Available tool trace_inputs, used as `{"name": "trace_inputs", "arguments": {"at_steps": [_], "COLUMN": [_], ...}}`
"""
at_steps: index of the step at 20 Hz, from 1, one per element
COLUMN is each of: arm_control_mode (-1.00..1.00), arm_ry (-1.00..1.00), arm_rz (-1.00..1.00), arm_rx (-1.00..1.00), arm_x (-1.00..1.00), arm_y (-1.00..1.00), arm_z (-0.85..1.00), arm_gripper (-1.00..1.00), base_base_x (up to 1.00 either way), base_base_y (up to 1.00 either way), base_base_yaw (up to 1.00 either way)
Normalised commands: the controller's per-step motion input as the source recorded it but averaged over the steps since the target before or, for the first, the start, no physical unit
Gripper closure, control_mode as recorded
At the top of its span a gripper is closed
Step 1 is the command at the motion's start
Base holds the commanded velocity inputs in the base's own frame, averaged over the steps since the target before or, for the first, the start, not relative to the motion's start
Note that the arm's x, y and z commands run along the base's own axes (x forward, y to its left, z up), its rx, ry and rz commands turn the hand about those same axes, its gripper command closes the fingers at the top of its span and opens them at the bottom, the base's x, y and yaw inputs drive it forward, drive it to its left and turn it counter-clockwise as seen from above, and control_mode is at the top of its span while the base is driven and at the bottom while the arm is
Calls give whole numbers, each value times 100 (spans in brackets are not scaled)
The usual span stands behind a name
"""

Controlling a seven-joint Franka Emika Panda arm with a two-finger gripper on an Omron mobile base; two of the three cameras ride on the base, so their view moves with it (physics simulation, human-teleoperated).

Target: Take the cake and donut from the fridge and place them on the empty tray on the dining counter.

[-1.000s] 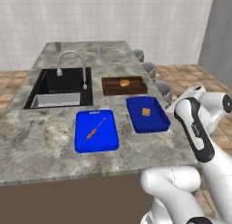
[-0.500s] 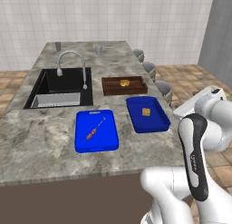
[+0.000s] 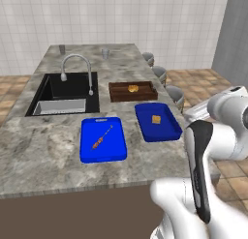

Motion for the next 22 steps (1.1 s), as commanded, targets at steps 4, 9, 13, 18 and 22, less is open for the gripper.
{"name": "trace_inputs", "arguments": {"at_steps": [4,9,13,18,22], "arm_control_mode": [-100,-100,-100,-100,-100], "arm_ry": [17,19,13,-3,-13], "arm_rz": [1,10,18,18,10], "arm_rx": [0,0,0,0,0], "arm_x": [-21,-8,-44,-68,-37], "arm_y": [43,20,0,-1,3], "arm_z": [-8,-5,-5,0,-3], "arm_gripper": [-100,-100,-100,-100,-100], "base_base_x": [0,0,0,0,0], "base_base_y": [0,0,0,0,0], "base_base_yaw": [0,0,0,0,0]}}
